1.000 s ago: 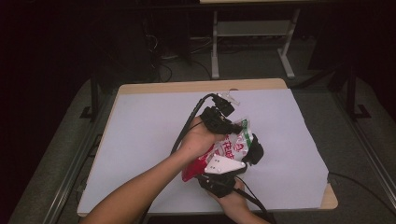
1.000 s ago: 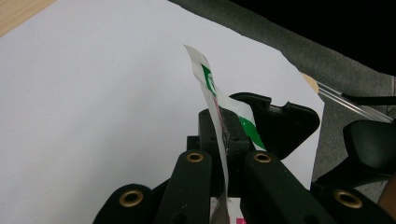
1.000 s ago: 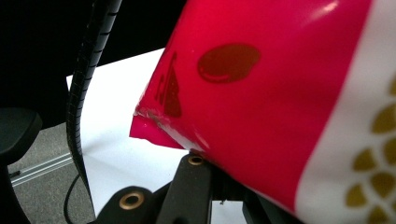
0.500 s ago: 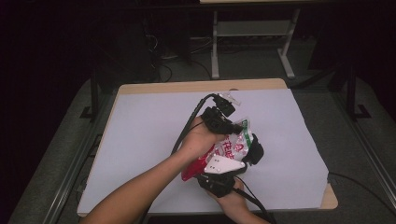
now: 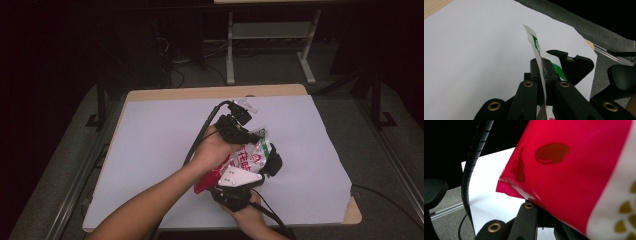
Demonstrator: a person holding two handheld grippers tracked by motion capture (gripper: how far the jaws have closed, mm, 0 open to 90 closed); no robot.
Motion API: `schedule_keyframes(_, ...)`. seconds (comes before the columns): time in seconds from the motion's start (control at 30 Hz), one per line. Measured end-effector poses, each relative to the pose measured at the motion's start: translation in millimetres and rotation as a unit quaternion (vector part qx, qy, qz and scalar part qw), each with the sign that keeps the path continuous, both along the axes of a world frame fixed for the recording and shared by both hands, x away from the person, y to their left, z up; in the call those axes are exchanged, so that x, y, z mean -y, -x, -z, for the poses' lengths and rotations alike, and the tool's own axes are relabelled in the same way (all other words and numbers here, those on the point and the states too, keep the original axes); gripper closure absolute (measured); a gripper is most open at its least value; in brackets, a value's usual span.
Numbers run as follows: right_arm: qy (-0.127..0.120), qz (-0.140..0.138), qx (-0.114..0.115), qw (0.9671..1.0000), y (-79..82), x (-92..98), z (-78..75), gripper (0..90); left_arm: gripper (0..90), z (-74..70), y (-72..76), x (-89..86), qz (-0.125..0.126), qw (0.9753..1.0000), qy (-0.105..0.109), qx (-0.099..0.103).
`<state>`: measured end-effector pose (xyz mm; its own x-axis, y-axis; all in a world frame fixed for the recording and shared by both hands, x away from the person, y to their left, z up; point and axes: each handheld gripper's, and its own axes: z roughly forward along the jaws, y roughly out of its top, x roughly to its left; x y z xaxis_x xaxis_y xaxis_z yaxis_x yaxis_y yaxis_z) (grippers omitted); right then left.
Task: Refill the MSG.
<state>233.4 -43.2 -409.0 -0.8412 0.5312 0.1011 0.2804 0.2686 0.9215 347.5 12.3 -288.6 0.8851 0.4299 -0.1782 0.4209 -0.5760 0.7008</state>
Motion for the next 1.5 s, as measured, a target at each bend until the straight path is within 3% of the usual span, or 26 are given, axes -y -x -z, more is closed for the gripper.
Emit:
schedule_keyframes(0.33, 0.002, 0.001, 0.004, 1.0000, 2.0, -1.9, -0.4, 90.0, 90.0, -1.6, 2.3, -2.4, 0.010, 0.9999, -0.001, 0.006)
schedule_keyframes(1.5, -0.011, -0.004, 0.000, 0.9999, 4.4, -3.5, -2.2, 90.0, 90.0, -1.6, 5.0, 3.2, 0.011, 0.9999, -0.004, 0.002)
